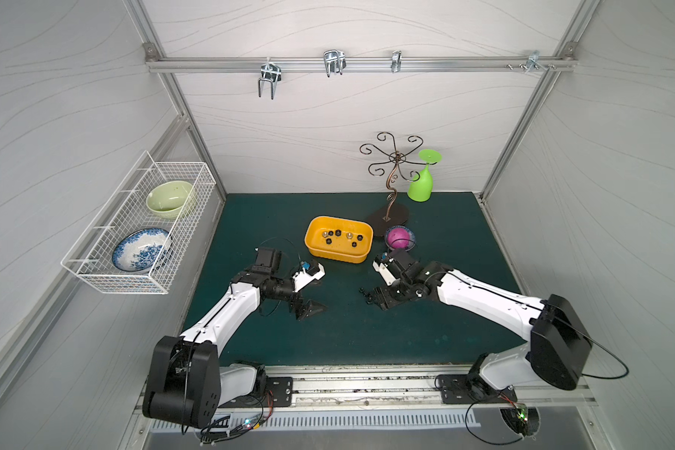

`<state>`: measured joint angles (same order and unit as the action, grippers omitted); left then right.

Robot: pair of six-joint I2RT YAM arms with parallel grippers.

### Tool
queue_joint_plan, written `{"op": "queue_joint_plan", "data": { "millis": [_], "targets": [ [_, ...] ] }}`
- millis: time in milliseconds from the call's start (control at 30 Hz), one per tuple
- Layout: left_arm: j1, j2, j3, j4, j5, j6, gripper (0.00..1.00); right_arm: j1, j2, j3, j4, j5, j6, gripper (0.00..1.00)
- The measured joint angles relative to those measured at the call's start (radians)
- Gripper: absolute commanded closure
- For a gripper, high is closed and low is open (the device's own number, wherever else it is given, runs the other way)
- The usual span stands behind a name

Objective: Put the nuts on the desktop into the storage box
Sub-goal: Pick up the nut from the center of the board.

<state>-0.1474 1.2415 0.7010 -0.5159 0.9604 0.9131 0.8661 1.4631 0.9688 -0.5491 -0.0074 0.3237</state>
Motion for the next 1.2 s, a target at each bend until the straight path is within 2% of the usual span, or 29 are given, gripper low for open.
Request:
{"op": "queue_joint_plan", "data": {
  "millis": [267,733,1200],
  "targets": [
    [-0.007,0.003,-0.029,0.046,-0.023,0.031,0.02,0.052,0.075,-0.063,0.111,0.049,0.017,0.37],
    [-0.009,0.020,-0.036,0.062,-0.048,0.041,0.02,0.060,0.212,-0.062,0.234,0.147,0.019,0.43],
    [-0.009,0.023,-0.036,0.059,-0.061,0.065,0.02,0.062,0.285,0.001,0.267,0.185,0.019,0.61]
  ]
}}
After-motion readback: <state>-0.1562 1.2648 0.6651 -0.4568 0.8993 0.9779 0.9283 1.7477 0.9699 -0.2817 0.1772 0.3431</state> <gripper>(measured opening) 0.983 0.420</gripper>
